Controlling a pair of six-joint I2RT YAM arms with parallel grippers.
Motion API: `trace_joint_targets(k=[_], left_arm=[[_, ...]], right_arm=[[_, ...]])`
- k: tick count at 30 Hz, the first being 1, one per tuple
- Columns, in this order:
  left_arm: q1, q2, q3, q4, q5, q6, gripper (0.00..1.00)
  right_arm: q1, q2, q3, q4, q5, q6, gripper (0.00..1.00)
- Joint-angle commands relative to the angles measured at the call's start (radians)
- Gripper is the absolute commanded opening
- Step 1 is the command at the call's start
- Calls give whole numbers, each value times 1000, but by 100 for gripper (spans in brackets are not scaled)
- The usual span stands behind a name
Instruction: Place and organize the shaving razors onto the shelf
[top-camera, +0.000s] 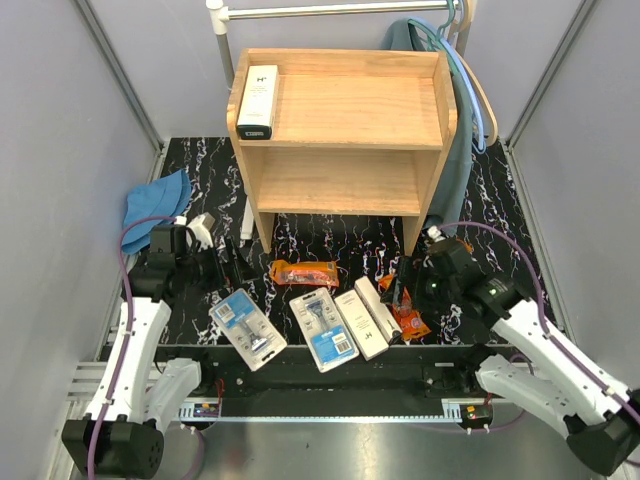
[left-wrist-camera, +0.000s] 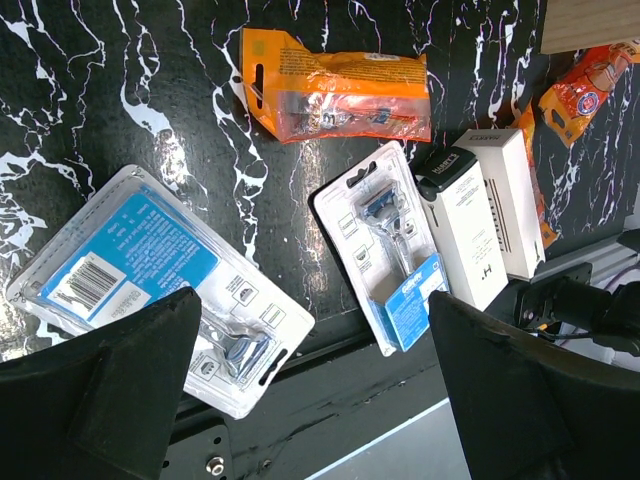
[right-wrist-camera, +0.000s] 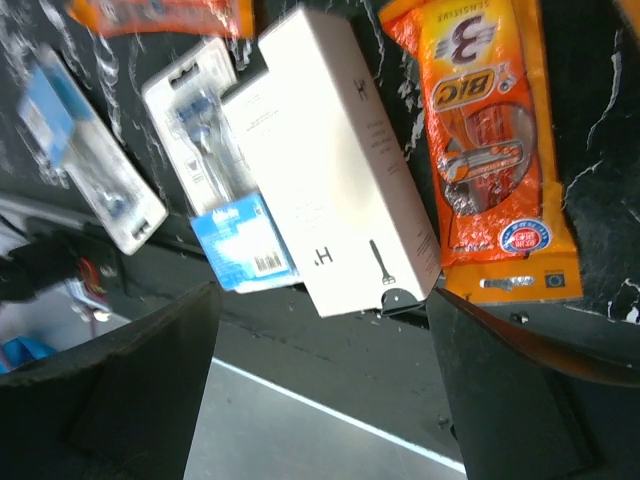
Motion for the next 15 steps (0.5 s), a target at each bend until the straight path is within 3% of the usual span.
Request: trace_joint_targets(k=[1, 6, 15], left_arm=[[3, -3, 0, 29, 42, -13, 99], [3, -17, -16, 29, 59, -35, 99], [3, -52, -45, 29, 77, -52, 99]], right_arm=[[172, 89, 51, 48, 218, 77, 94], [354, 232, 117, 45, 375, 96, 95], [391, 370, 123, 88, 443, 47, 95]])
